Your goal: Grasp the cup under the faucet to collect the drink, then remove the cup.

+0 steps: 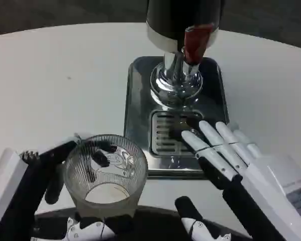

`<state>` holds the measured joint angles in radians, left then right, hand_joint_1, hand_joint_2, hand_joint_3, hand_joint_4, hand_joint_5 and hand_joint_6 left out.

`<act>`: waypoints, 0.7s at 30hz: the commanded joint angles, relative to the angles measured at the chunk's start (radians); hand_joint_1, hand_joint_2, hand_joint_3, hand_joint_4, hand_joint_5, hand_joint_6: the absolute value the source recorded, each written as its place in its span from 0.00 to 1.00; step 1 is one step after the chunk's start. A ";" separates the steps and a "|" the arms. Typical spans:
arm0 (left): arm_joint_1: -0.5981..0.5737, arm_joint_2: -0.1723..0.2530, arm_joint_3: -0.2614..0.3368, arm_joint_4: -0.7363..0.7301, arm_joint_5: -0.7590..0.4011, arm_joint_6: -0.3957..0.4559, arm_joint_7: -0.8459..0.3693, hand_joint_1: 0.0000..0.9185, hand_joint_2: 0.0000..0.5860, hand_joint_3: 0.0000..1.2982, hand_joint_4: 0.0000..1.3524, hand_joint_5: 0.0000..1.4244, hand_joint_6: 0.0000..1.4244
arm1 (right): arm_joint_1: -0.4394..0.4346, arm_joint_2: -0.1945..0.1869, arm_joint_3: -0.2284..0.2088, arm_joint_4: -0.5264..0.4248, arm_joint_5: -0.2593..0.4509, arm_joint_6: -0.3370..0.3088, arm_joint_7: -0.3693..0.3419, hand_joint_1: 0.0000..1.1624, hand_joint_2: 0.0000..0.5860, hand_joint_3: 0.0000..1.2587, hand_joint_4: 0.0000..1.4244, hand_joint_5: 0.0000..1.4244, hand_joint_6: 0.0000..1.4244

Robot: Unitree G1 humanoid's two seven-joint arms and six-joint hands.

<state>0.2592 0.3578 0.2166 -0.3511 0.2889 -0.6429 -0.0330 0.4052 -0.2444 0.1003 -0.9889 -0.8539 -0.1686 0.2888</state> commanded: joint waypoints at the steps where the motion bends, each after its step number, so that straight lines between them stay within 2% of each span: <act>1: -0.002 -0.006 -0.001 -0.003 -0.006 -0.012 0.001 0.67 0.09 0.71 0.76 0.85 0.95 | 0.004 0.009 -0.007 -0.015 0.014 0.002 0.015 0.24 0.86 0.08 0.00 0.00 0.00; 17: -0.016 -0.017 -0.006 -0.001 -0.011 0.004 0.004 0.67 0.07 0.71 0.76 0.85 0.95 | 0.007 0.030 -0.006 -0.014 0.004 0.009 0.024 0.24 0.84 0.09 0.00 0.00 0.00; 21: -0.066 -0.033 -0.023 0.023 0.016 0.018 0.013 0.67 0.07 0.71 0.76 0.85 0.95 | 0.022 0.036 -0.015 -0.018 -0.002 0.005 0.017 0.24 0.85 0.09 0.01 0.00 0.00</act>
<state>0.2233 0.3394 0.2107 -0.3396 0.2895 -0.6282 -0.0328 0.4059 -0.2101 0.0962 -0.9892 -0.8559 -0.1601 0.3044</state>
